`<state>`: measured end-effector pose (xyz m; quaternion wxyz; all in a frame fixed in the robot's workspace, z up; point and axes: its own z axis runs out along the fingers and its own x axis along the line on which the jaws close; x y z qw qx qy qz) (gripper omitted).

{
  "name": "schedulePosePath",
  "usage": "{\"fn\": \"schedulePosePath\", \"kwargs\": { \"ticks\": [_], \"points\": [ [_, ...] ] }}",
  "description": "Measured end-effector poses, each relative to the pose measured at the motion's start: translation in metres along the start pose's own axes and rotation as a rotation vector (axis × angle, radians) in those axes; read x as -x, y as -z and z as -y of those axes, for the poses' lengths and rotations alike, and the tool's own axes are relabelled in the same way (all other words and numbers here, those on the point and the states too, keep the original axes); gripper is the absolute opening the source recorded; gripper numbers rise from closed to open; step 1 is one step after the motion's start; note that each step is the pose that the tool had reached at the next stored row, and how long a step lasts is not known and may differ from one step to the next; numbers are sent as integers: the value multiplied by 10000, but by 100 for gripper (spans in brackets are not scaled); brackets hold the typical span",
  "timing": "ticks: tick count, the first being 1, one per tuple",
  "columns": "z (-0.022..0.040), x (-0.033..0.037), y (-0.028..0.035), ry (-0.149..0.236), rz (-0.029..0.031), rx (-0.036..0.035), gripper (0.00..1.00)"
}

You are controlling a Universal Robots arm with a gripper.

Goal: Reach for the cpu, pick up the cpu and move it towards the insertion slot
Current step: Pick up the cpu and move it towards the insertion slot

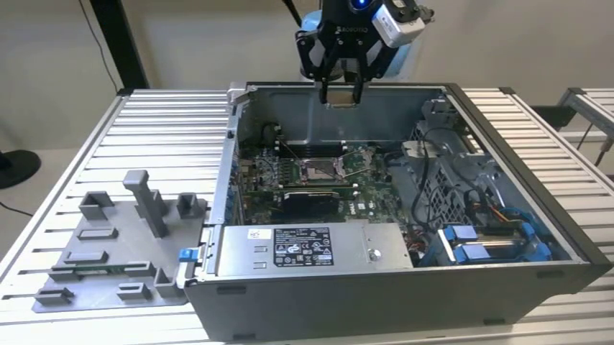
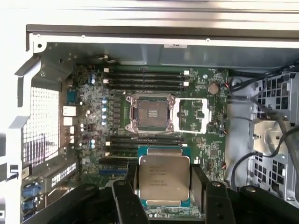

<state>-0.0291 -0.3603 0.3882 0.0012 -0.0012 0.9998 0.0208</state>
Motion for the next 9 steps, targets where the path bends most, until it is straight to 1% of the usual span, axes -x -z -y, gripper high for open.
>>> {"fn": "schedulePosePath", "kwargs": {
  "ticks": [9],
  "points": [
    [-327,-8,-92,0,-5,-1,0]
  ]
}}
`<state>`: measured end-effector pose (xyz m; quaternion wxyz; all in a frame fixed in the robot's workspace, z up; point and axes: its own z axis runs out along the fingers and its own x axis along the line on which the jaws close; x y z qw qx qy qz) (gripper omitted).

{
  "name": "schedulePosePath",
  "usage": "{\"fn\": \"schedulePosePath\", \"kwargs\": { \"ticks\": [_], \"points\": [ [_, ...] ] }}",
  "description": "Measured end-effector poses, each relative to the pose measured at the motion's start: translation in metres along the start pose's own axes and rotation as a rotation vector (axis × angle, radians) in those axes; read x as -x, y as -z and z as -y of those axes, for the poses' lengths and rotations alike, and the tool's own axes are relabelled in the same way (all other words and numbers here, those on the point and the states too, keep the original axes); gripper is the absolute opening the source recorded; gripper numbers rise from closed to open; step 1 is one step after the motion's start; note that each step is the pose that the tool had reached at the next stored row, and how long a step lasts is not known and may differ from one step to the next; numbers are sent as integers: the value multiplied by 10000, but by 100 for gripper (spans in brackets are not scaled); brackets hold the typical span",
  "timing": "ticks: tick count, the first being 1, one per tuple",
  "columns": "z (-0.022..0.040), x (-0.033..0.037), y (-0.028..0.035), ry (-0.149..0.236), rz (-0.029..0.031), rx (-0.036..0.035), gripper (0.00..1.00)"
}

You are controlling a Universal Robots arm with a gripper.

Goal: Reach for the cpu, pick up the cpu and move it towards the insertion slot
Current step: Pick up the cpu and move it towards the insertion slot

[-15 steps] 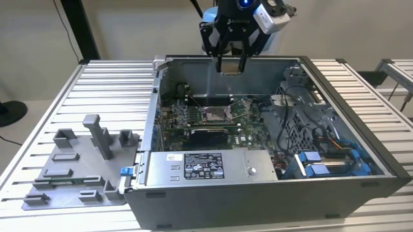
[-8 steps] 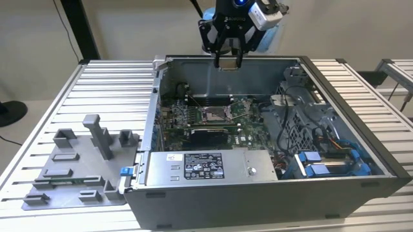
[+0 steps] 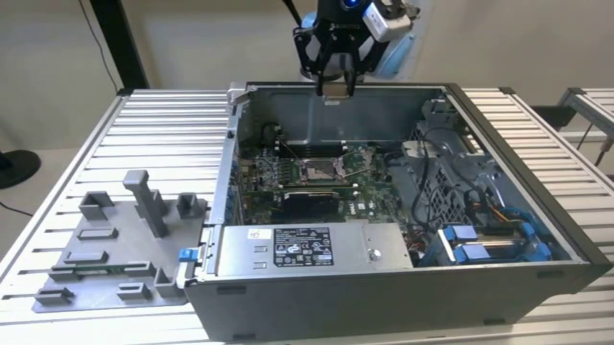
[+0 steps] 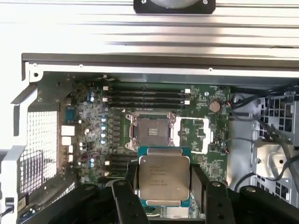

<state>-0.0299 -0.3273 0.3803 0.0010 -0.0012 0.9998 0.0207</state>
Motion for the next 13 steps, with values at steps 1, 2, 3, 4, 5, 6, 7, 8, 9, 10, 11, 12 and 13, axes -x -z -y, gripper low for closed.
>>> {"fn": "schedulePosePath", "kwargs": {
  "ticks": [1,2,3,4,5,6,7,8,9,10,11,12,13],
  "points": [
    [-31,-2,-7,0,0,1,0],
    [-61,-6,-13,0,0,1,0],
    [-83,-12,-17,1,0,1,0],
    [-99,-21,-19,0,0,0,0],
    [-109,-34,-20,0,0,0,0],
    [-109,-44,-20,0,0,1,0],
    [-109,-49,-21,-1,0,2,0],
    [-109,-49,-20,1,0,1,0],
    [-109,-51,-21,1,0,1,0],
    [-109,-55,-21,0,0,1,0],
    [-109,-57,-21,1,0,1,0],
    [-109,-58,-21,1,0,1,0],
    [-109,-60,-21,0,0,2,0]
  ]
}}
